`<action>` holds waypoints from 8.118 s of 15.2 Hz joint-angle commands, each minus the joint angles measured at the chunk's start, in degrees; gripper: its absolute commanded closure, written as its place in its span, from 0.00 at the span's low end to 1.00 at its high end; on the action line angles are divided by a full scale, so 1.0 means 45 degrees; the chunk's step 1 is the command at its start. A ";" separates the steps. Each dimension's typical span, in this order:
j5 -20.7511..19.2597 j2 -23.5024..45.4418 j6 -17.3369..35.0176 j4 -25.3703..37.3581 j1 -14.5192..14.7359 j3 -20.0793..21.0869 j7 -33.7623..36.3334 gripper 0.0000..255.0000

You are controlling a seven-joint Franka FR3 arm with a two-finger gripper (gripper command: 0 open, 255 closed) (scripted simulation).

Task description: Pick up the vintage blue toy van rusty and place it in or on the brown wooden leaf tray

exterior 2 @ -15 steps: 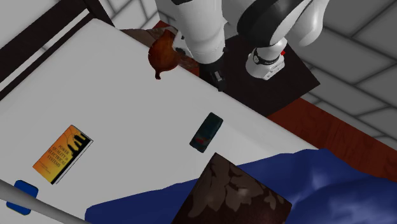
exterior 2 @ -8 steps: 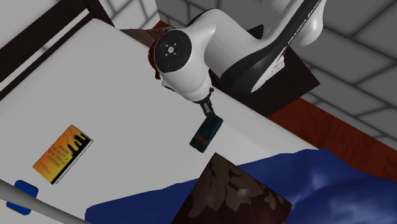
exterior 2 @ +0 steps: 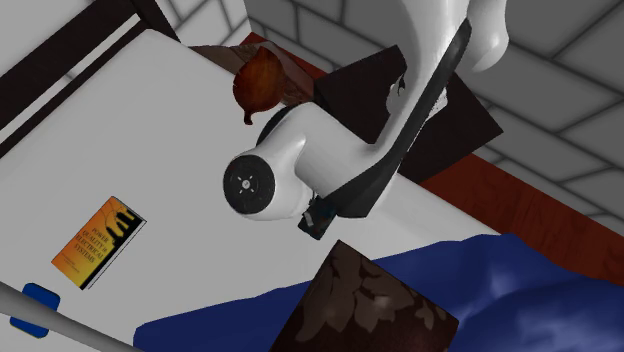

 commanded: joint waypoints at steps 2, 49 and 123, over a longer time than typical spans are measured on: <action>-0.0477 0.1582 0.0108 0.1324 0.0339 0.0045 0.0492 0.00; -0.1555 -0.1567 0.4419 -0.3741 0.0489 0.1076 -0.3665 0.00; -0.1683 -1.0049 0.5950 -0.9733 -0.1318 -0.7876 -2.1901 1.00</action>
